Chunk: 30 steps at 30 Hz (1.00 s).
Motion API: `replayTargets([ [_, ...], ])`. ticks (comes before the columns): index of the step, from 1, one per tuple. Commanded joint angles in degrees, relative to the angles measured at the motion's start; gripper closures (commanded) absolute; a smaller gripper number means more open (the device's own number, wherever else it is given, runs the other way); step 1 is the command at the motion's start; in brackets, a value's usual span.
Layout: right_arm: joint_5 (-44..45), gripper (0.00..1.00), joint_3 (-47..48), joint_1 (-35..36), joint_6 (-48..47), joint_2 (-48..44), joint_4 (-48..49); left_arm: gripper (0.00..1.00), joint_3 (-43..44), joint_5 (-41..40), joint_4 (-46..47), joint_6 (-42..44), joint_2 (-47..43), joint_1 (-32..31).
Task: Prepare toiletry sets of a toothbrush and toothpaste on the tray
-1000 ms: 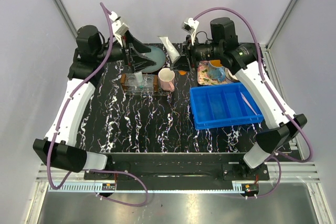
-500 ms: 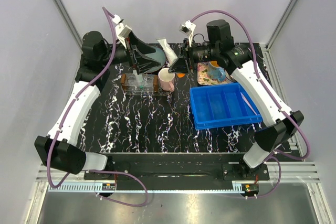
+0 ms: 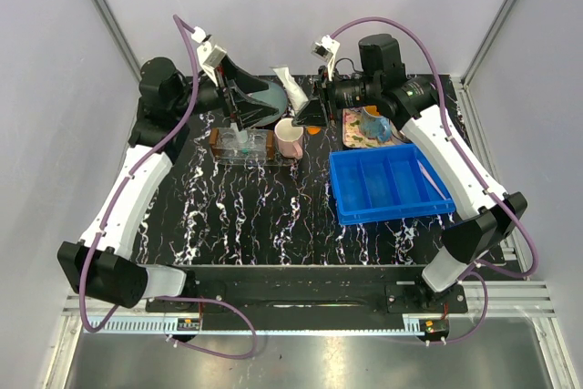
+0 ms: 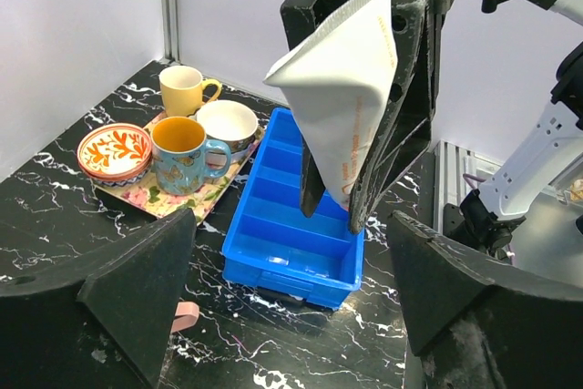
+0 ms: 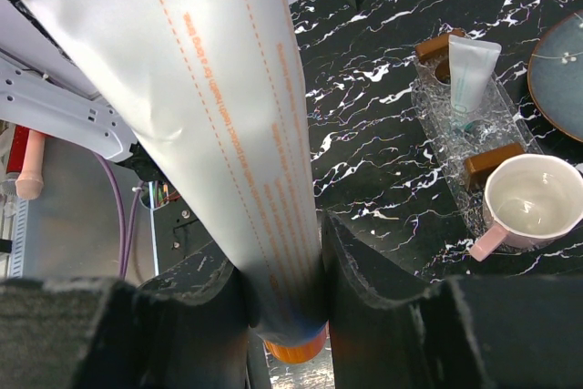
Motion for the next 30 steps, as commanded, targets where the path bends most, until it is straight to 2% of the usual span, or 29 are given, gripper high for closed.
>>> replayTargets([
  [1, -0.86, 0.97, 0.76, 0.17, 0.13, -2.28, 3.49, 0.1, -0.6, -1.63, 2.74, 0.0, -2.01, 0.27],
  [7, -1.39, 0.97, 0.76, 0.08, 0.39, -2.46, 3.76, 0.09, -0.95, -0.94, 3.45, -0.79, -2.27, 0.36],
  [13, -4.37, 0.96, 0.94, 0.08, 0.92, -1.84, 3.93, 0.08, -3.15, 3.55, 11.34, -7.2, -2.27, 0.44],
  [23, -8.6, 0.96, 0.76, 0.08, 1.97, -0.17, 4.63, 0.05, -3.33, 4.61, 21.01, -15.55, -0.95, 0.09],
  [30, -9.21, 0.95, 0.67, 0.08, 2.24, 0.62, 4.72, 0.03, -2.89, 3.73, 21.55, -16.35, 0.28, -1.31],
])
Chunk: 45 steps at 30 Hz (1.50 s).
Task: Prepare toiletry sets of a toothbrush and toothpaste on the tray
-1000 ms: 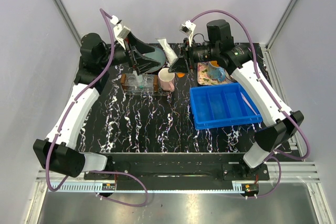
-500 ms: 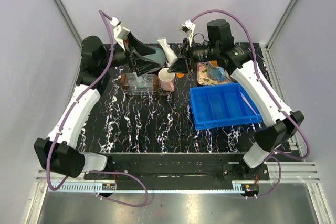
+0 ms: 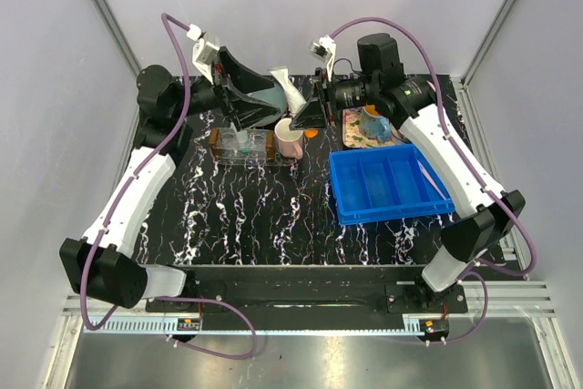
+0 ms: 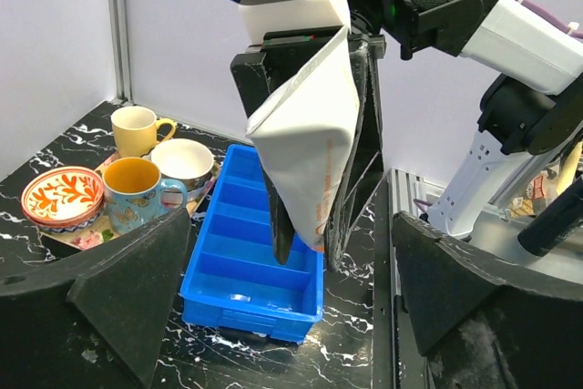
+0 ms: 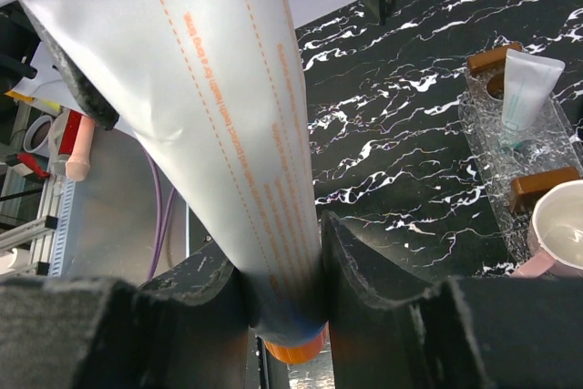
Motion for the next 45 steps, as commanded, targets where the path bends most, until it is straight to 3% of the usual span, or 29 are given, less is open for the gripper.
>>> replayTargets([
  [1, -2.55, 0.95, 0.59, 0.08, 0.84, -0.01, 3.39, 0.03, 0.89, 0.25, 4.7, -1.77, 0.56, -1.29],
  [23, -2.64, 0.96, -2.32, 1.22, 0.22, 0.51, 3.83, 0.02, 4.94, -1.42, 7.69, -6.52, 4.07, -2.96],
  [37, -1.06, 0.96, -3.19, 2.36, -0.92, 0.51, 3.57, 0.32, 5.38, -1.42, 8.57, -8.1, 5.48, -3.05],
  [45, 1.67, 0.95, -3.72, 2.63, -2.06, -0.01, 3.3, 0.66, 5.82, -0.98, 6.38, -5.91, 5.13, -3.14],
])
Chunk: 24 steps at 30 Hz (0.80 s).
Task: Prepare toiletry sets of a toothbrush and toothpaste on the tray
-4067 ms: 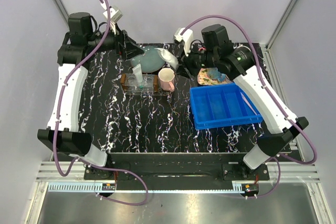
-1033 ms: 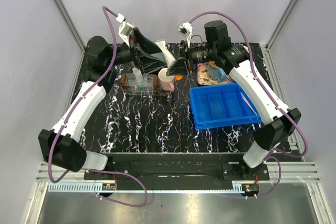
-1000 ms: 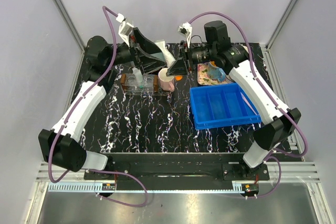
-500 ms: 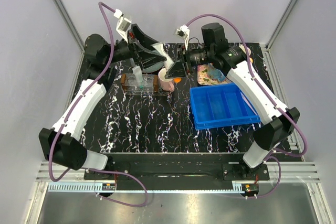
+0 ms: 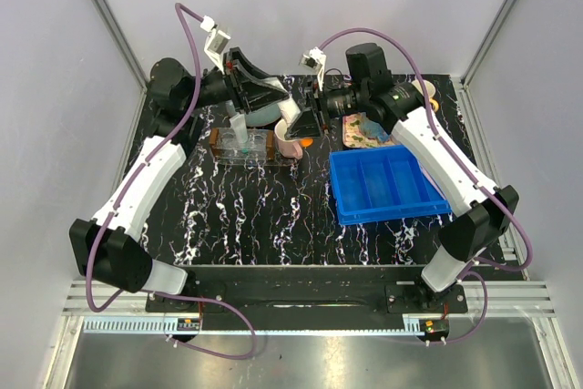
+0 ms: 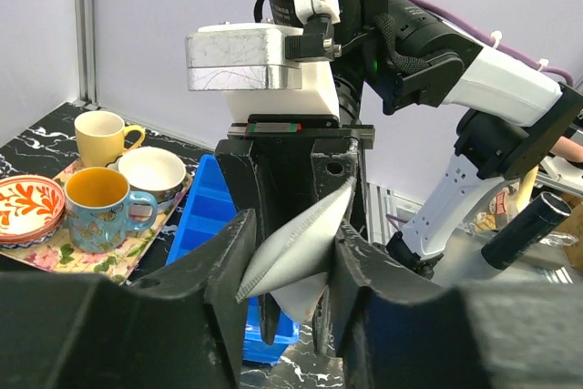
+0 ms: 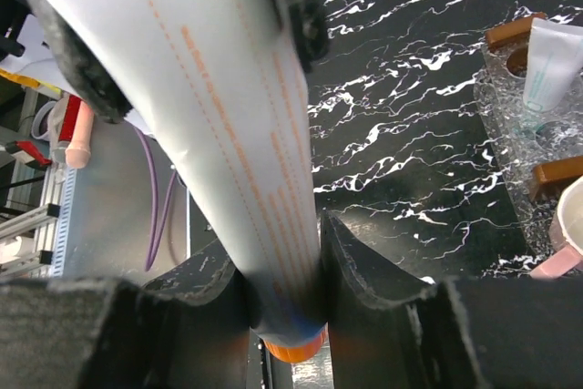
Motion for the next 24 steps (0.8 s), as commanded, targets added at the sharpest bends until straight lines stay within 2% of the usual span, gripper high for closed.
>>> replayTargets([
  [1, 2.02, 0.94, 0.19, 0.66, -1.49, -1.02, 2.23, 0.69, 2.65, -0.37, -1.16, 2.59, -0.57, -0.26],
  [3, 2.72, 0.93, 0.1, 0.66, -1.84, -1.37, 2.23, 0.76, 2.56, -0.45, -2.49, 4.35, -0.75, -0.34],
  [6, 3.96, 0.89, 0.19, 0.66, -2.02, -1.64, 1.88, 0.8, 2.47, -0.46, -3.46, 5.41, -0.92, -0.34],
  [9, 4.66, 0.82, -0.07, 0.66, -2.2, -1.81, 1.88, 0.85, 2.73, -0.81, -4.78, 6.64, -0.92, -0.52],
  [13, 5.8, 0.71, -0.25, 0.66, -2.55, -2.16, 1.7, 1.0, 4.22, -2.21, -9.86, 9.98, -1.19, -0.52],
  [14, 5.8, 0.65, -0.34, 0.66, -2.72, -2.25, 1.62, 1.0, 4.49, -2.65, -11.19, 12.07, -1.28, -0.52],
  [17, 5.8, 0.62, -0.43, 0.66, -3.08, -2.6, 1.44, 1.0, 4.67, -4.41, -14.71, 14.72, -1.89, -0.61],
  [21, 4.49, 0.96, 0.28, 0.66, -2.81, -2.08, 0.74, 1.0, 4.23, -3.8, -13.58, 13.24, -1.98, -0.78],
  [22, 3.53, 0.98, 0.71, 0.66, -2.81, -1.9, 0.39, 0.94, 3.71, -2.58, -11.31, 12.45, -1.89, -0.78],
  [23, 2.56, 1.0, 0.98, 0.66, -2.64, -1.72, 0.39, 0.83, 3.44, -1.69, -9.9, 10.44, -1.89, -0.78],
  [24, 1.59, 1.0, 0.98, 0.75, -2.46, -1.72, 0.39, 0.57, 3.35, -0.9, -8.75, 9.47, -1.8, -0.7],
])
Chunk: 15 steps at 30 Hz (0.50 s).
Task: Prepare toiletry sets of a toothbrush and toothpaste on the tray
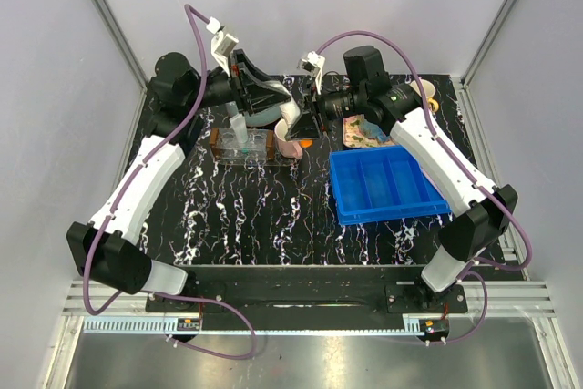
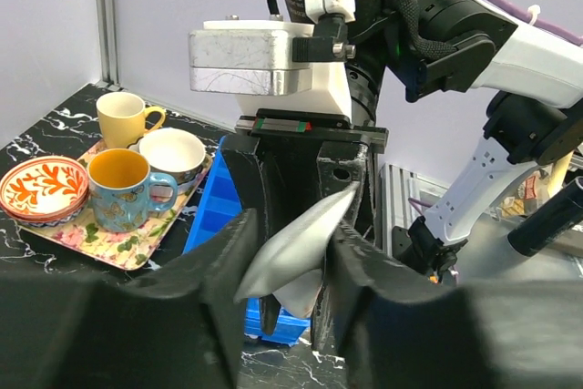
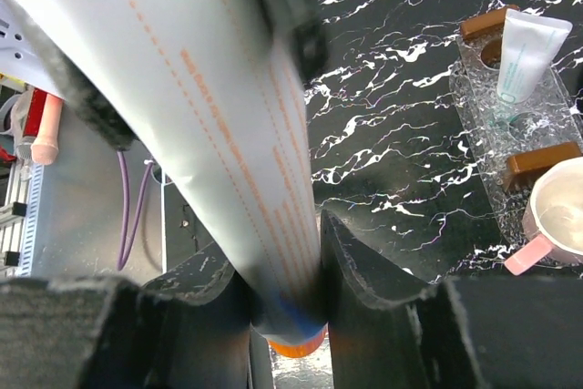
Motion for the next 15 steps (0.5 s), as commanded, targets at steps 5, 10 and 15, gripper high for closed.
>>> replayTargets([
  [5, -9.92, 1.0, 2.89, 0.27, 2.42, -0.94, 0.67, 0.19, -0.54, 4.5, 10.08, -6.18, -1.28, 0.2],
  [10, -18.34, 1.0, 3.85, 0.18, 4.0, 0.21, 0.49, 0.15, -2.13, 9.77, 19.57, -11.02, -1.19, 0.38],
  [15, -23.81, 1.0, 4.56, 0.18, 4.88, 1.44, 0.32, 0.15, -3.97, 13.02, 32.37, -18.75, -1.1, 1.34],
])
